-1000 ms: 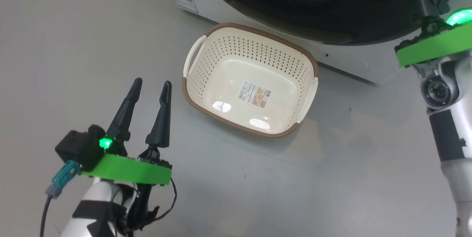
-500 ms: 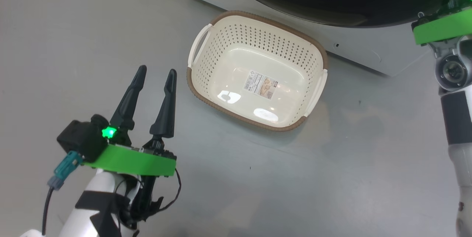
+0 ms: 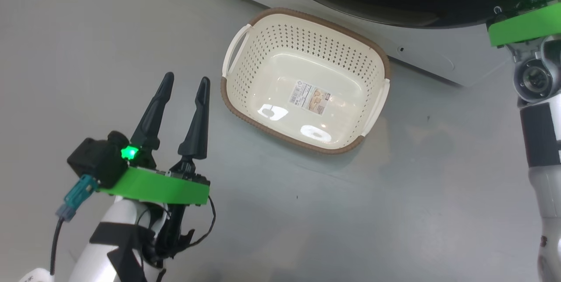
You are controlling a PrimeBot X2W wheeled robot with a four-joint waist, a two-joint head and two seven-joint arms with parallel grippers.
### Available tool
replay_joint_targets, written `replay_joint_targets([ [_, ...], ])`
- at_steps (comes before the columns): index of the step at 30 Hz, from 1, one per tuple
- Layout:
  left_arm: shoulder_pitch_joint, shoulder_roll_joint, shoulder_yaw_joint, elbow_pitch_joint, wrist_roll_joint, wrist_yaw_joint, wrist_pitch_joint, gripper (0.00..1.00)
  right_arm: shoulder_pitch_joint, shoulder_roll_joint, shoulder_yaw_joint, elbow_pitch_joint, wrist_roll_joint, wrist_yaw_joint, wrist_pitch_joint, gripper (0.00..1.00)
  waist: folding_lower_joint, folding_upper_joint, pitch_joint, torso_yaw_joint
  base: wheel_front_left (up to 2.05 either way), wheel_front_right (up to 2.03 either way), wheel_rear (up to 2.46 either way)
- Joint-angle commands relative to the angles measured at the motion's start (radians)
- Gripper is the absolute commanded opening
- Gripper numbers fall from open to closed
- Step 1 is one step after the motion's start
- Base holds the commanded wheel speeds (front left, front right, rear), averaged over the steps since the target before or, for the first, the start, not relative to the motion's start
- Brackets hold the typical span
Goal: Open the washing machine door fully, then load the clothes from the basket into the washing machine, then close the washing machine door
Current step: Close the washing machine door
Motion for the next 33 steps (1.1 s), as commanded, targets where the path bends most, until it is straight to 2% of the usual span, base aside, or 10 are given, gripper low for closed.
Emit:
replay_joint_targets([
  [1, -0.011, 0.022, 0.039, -0.022, -0.003, 0.000, -0.011, 1.00, -0.027, 0.002, 0.007, -0.038, 0.003, -0.004, -0.006, 0.00, 0.0000, 0.0000, -0.012, -0.007, 0.00, 0.00, 0.00],
  [5, 0.004, 0.032, 0.043, -0.005, -0.002, 0.000, -0.011, 1.00, 0.024, 0.009, 0.050, -0.053, 0.012, -0.004, -0.006, 0.00, 0.0000, 0.0000, -0.042, -0.021, 0.00, 0.00, 0.00],
  [9, 0.025, 0.044, 0.052, 0.014, -0.003, 0.000, -0.011, 1.00, 0.086, 0.019, 0.085, -0.056, 0.016, -0.004, -0.006, 0.36, 0.0000, 0.0000, -0.078, -0.038, 0.00, 0.00, 0.00],
  [10, 0.031, 0.048, 0.055, 0.019, -0.004, 0.000, -0.011, 1.00, 0.101, 0.022, 0.094, -0.054, 0.018, -0.004, -0.006, 0.49, 0.0000, 0.0000, -0.089, -0.043, 0.00, 0.00, 0.00],
  [11, 0.031, 0.048, 0.055, 0.019, -0.004, 0.000, -0.011, 1.00, 0.101, 0.022, 0.094, -0.054, 0.018, -0.004, -0.006, 0.49, 0.0000, 0.0000, -0.089, -0.043, 0.00, 0.00, 0.00],
  [12, 0.038, 0.051, 0.057, 0.024, -0.005, 0.000, -0.011, 1.00, 0.117, 0.024, 0.103, -0.053, 0.019, -0.004, -0.006, 0.66, 0.0000, 0.0000, -0.100, -0.047, 0.00, 0.00, 0.00],
  [13, 0.044, 0.054, 0.059, 0.029, -0.007, 0.000, -0.011, 1.00, 0.133, 0.026, 0.109, -0.053, 0.022, -0.004, -0.006, 0.75, 0.0000, 0.0000, -0.110, -0.051, 0.00, 0.00, 0.00],
  [17, 0.069, 0.069, 0.067, 0.047, -0.013, 0.000, -0.011, 1.00, 0.196, 0.034, 0.129, -0.054, 0.029, -0.004, -0.006, 0.99, 0.0000, 0.0000, -0.155, -0.068, 0.00, 0.00, 0.00],
  [33, 0.130, 0.134, 0.083, 0.083, -0.035, 0.000, -0.011, 1.00, 0.397, 0.040, 0.125, -0.058, 0.025, -0.004, -0.006, 1.00, 0.0000, 0.0000, -0.262, -0.180, 0.00, 0.00, 0.00],
])
